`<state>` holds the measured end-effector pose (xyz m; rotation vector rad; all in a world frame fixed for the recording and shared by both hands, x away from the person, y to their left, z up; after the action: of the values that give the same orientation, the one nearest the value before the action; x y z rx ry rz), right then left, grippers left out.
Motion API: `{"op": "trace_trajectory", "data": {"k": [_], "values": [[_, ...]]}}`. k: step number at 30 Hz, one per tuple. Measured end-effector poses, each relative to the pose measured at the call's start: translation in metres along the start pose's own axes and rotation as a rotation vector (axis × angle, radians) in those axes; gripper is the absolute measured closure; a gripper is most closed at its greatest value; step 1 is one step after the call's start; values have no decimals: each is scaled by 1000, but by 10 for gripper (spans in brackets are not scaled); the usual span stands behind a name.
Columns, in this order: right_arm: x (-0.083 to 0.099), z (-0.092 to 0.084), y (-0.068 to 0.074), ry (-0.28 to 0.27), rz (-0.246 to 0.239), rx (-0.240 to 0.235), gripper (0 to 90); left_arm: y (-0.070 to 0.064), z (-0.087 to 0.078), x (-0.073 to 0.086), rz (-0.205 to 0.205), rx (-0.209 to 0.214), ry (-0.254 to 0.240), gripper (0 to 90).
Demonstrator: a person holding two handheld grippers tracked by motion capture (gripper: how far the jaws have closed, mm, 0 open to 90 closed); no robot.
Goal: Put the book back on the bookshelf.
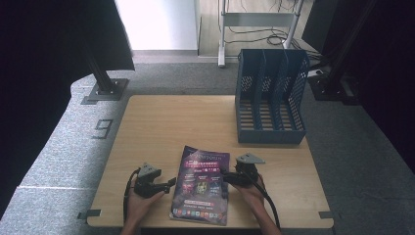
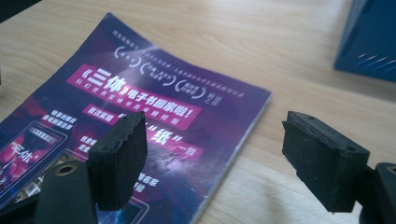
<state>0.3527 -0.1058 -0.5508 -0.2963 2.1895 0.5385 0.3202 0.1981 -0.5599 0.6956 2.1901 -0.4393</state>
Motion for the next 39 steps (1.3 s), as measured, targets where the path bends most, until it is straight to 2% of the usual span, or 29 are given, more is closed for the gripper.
{"op": "trace_trajectory", "data": {"k": [7, 12, 18, 26, 31, 39], "values": [[7, 2, 3, 12, -9, -17, 211, 0, 4, 0, -6, 1, 8, 235], [11, 4, 4, 28, -6, -22, 209, -5, 8, 2, 8, 4, 20, 235], [14, 10, 9, 44, -22, -17, 201, -10, 8, 2, 16, 15, 20, 234], [25, 21, 15, 97, -40, -12, 181, -15, 9, 0, 26, 15, 17, 234], [26, 22, 17, 101, -48, 4, 176, -20, 11, -1, 40, 16, 20, 232], [26, 23, 17, 105, -58, 10, 171, -23, 17, -2, 28, 13, 26, 213]]}}
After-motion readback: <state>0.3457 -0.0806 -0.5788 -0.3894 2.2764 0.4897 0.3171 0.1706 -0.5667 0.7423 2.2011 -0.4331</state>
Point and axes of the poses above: each handheld gripper's, and its own axes: z roughly forward along the jaws, x roughly out of its underside, y roughly to its left, the point moved 4 cm from there along z, roughly forward along the jaws, and after that the axes turned 8 degrees about z, right-handed, at the moved point
